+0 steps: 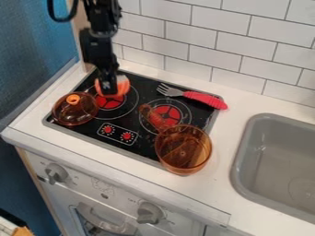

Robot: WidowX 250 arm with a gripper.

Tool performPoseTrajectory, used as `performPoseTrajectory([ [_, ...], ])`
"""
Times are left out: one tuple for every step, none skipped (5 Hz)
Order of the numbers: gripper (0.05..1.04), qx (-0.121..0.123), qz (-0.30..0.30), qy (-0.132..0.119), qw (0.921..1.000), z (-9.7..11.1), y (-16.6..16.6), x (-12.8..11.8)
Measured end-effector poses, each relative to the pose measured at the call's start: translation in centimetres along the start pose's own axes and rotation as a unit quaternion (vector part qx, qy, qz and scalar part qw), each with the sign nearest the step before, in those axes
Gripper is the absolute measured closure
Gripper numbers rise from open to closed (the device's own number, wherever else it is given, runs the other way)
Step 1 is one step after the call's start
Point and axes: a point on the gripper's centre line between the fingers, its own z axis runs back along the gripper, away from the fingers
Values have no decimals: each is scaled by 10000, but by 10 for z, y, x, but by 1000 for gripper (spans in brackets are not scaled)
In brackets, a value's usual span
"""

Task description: Move the orange object to the top left of the burner

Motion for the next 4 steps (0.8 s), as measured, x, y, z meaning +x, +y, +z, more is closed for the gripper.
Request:
performPoseTrajectory([
  [476,-354,156,105,9992,22,-28,2],
  [476,-408,184,-84,9990,8,-46,8],
  [476,-383,226,-136,9989,0,-58,6],
  [476,-335,132,-142,9992,-14,-63,4],
])
